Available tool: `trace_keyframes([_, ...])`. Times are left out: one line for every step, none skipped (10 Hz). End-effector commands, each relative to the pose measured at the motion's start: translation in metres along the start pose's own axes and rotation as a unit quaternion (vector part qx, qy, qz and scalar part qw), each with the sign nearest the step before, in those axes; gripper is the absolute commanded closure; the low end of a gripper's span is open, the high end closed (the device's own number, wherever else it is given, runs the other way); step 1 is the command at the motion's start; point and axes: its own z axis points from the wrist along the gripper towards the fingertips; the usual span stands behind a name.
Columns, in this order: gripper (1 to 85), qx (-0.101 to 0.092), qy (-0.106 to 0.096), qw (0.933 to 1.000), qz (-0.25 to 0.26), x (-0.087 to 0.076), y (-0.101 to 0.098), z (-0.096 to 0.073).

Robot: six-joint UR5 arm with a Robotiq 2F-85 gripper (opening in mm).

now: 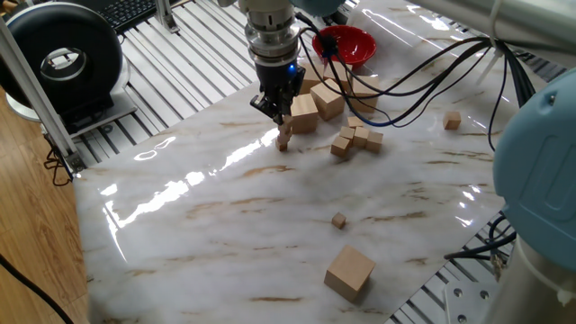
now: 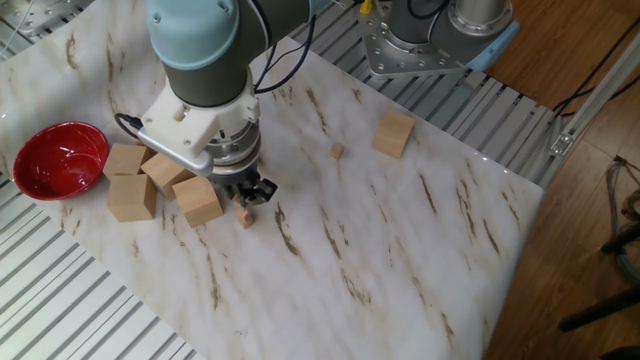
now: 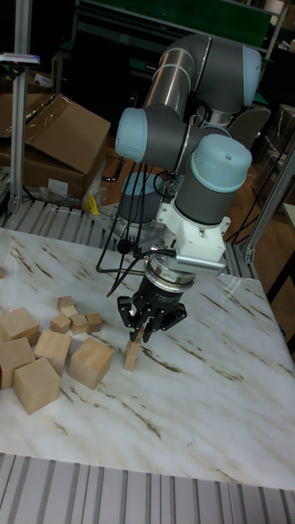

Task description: Stack the blocks in a vertical line of five

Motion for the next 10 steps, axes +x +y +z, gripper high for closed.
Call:
trace_keyframes([69.0,-0.008,-0.001,1.0000,0.002,0.0011,0.0028,0.0004])
trace_keyframes([69.0,-0.008,-0.001,1.0000,0.002,0.0011,0.0030,0.0004])
trace_keyframes([68.0,-0.008,-0.001,1.0000,0.002,0.0011,0.0030,0.0004])
trace_keyframes([67.7,-0.009,0.000,1.0000,0.002,0.0014,0.0035,0.0004])
trace_keyframes([67.3,-0.009,0.000,1.0000,0.001,0.0018,0.0036,0.0004])
trace_keyframes([66.7,-0.009,0.001,1.0000,-0.001,0.0022,0.0036,0.0004])
trace_keyframes([65.0,-0.009,0.002,1.0000,-0.004,0.0026,0.0037,0.0004])
trace_keyframes([63.7,-0.010,0.002,0.9999,-0.007,0.0026,0.0040,0.0004])
trace_keyframes([63.0,-0.010,0.002,0.9999,-0.009,0.0030,0.0040,0.0003])
trace_keyframes([62.3,-0.010,0.003,0.9999,-0.011,0.0034,0.0040,0.0003])
